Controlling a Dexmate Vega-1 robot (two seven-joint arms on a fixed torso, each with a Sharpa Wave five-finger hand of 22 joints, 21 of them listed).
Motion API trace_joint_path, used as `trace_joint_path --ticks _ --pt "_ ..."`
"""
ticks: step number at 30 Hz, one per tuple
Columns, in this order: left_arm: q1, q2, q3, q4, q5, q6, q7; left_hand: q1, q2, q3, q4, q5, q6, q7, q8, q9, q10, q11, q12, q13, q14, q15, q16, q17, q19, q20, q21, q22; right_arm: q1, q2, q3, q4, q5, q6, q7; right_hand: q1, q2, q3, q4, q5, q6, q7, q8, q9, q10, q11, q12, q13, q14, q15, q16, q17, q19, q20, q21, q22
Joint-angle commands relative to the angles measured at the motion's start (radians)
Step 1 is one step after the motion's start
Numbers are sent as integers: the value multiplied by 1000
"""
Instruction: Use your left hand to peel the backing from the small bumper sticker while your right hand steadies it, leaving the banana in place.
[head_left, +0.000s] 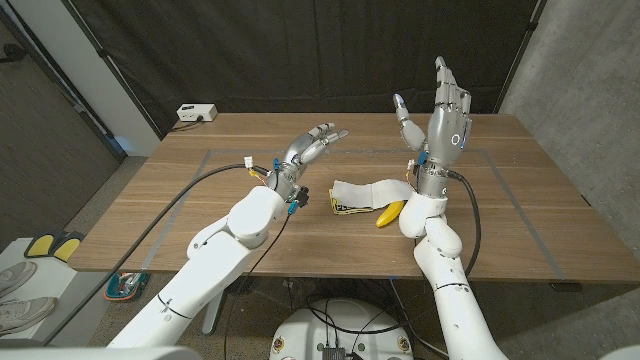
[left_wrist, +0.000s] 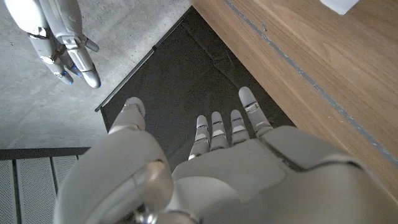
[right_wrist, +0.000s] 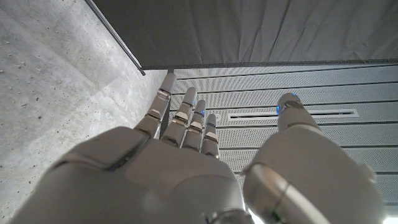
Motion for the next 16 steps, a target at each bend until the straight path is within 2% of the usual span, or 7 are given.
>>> trace_joint_path --ticks 1,7,10,12,16 --pt "-34 111 3 24 -26 -124 -12 -8 9 0 0 2 9 1 4 -6 -6 2 -5 -4 2 -1 -2 -2 -209 5 -11 2 -4 -133 -193 -36 146 -244 -44 -9 6 0 -2 6 23 2 12 -5 18 -3 11 -6 -2 -16 7 -9 -3 -1 -9 -1" --pt "11 156 -30 29 -57 -175 14 -6 19 3 -1 5 15 1 6 -16 0 1 -5 -10 3 -5 -2 -6 -209 5 -17 2 5 -59 -189 5 38 -178 -44 -7 24 8 -3 8 59 -11 25 -16 41 -13 20 -22 16 -29 19 -29 11 -7 -17 0" --pt "29 163 -46 29 -91 -168 26 -7 22 3 -1 5 15 1 5 -22 -8 3 -10 -13 -1 -2 -5 -9 -209 5 -21 3 22 -5 -158 45 -7 -104 -44 -5 32 13 -4 8 65 -14 26 -21 55 -19 24 -29 27 -35 24 -37 22 -11 -19 0" --pt "35 167 -57 38 -112 -176 26 -6 24 4 -2 5 17 2 6 -25 -5 5 -9 -15 0 -2 -5 -11 -209 5 -23 3 42 21 -138 76 -26 -51 -44 10 43 23 -12 9 70 -15 27 -26 63 -22 25 -35 35 -40 27 -46 34 -15 -21 0" --pt "52 160 -72 49 -138 -196 50 -7 28 5 -1 6 13 6 5 -29 -8 11 -11 -18 -1 -1 -6 -13 -211 5 -27 3 107 87 -71 173 -67 100 -44 18 60 35 -16 7 82 -12 29 -34 88 -27 32 -46 60 -56 37 -61 55 -24 -23 0"
